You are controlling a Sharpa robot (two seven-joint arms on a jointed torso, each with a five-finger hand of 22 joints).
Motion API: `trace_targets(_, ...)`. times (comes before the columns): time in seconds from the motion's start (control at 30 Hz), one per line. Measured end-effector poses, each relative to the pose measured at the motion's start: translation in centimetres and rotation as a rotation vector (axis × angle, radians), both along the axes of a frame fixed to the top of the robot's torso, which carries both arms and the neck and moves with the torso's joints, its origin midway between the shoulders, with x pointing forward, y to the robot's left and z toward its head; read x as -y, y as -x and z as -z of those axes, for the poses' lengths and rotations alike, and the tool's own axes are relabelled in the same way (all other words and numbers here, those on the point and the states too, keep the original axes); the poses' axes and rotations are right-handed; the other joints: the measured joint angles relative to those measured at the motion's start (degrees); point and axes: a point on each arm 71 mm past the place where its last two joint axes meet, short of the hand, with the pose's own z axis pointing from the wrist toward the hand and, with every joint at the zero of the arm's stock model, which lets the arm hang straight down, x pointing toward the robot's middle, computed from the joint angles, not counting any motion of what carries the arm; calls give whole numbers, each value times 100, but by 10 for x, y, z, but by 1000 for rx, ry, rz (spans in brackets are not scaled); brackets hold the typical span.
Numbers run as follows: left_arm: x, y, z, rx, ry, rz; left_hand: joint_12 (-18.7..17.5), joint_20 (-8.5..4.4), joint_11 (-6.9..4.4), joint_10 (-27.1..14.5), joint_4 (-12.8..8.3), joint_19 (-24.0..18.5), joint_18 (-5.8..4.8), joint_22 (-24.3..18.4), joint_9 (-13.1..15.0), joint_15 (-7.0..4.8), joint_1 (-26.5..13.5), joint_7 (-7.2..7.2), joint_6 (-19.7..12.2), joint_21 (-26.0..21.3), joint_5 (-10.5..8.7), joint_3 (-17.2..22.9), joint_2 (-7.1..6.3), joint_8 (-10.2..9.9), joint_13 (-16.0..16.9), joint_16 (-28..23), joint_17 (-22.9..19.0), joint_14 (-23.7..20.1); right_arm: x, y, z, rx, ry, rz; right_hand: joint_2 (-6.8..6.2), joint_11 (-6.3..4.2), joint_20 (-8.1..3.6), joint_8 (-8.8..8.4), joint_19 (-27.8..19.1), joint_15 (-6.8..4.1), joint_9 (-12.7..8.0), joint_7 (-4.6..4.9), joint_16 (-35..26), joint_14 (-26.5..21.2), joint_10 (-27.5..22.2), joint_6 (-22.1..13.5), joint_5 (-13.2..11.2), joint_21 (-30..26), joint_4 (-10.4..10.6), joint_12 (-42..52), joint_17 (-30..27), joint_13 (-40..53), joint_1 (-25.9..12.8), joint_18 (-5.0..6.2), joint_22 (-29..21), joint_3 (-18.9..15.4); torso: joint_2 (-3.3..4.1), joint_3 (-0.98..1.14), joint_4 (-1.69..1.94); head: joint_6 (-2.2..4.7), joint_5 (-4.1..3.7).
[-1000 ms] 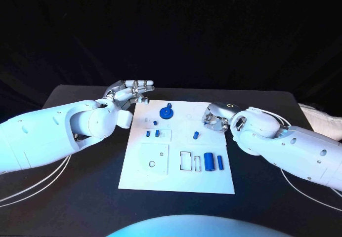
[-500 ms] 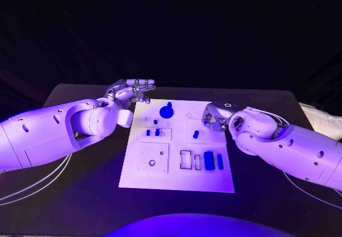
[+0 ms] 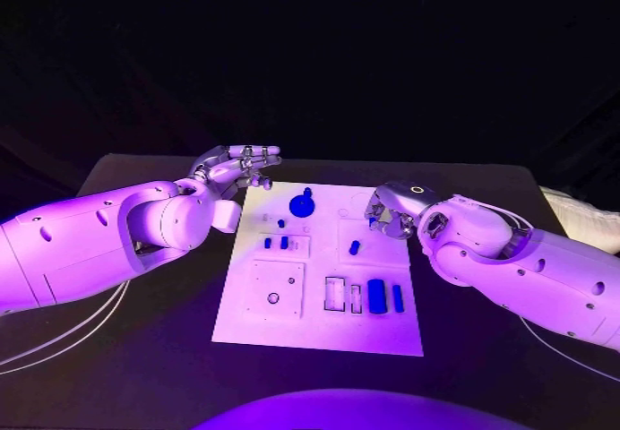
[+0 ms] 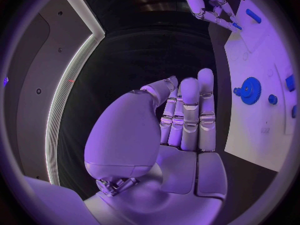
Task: Assemble the parts on the task board
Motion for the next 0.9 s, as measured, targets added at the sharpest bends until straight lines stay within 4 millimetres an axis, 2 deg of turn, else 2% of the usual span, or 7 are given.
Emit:
trace_targets(0.3,0,0,0,-1,0,0,23,0,0,0,-16,0,0,0,0,1,0,0,0,0,0,-16,0,0,-1,-23,-23,1,-5,11,-16,33,-43,-29,0,20,0,0,0,0,-3,-18,20,0,21,18,-12,22,-39,-11,17,-2,-1,0,9,39,5,2,-3,15,20)
trace_targets(0.5,0,0,0,-1,0,1,23,0,0,-1,-16,0,0,0,0,-15,0,0,0,0,0,-16,0,0,-1,-23,-22,-14,-21,26,-27,46,-90,-79,29,20,0,-1,0,0,-13,-18,52,0,21,18,-22,22,-24,-23,33,2,-31,0,23,55,9,1,3,26,80)
trace_targets(0.6,0,0,0,-2,0,1,23,0,0,-1,-16,0,0,0,0,-15,0,0,0,0,0,-16,0,0,-1,-23,-22,-14,-35,37,-30,41,-123,-117,29,20,-1,-11,1,0,-14,-18,69,0,21,17,-16,22,-55,-33,49,3,-31,0,31,87,10,1,5,29,138)
trace_targets(0.67,0,0,0,-2,1,2,23,0,11,-12,-16,0,1,-1,0,-15,0,0,0,0,0,-16,0,0,-1,-23,-22,-14,-45,45,-30,32,-146,-144,29,20,-21,-11,21,0,-13,-18,97,0,21,17,16,44,-79,-46,64,2,-31,0,39,111,10,-6,7,26,195)
trace_targets(0.9,3,1,0,-2,4,9,23,0,20,-22,-16,0,1,-7,0,-16,0,0,0,0,0,-16,0,0,-2,-23,-22,-14,-72,64,-21,-11,-211,-208,28,20,0,-12,41,0,-18,-18,119,0,21,17,50,44,-103,-56,81,0,-31,0,49,164,10,-13,13,-33,433)
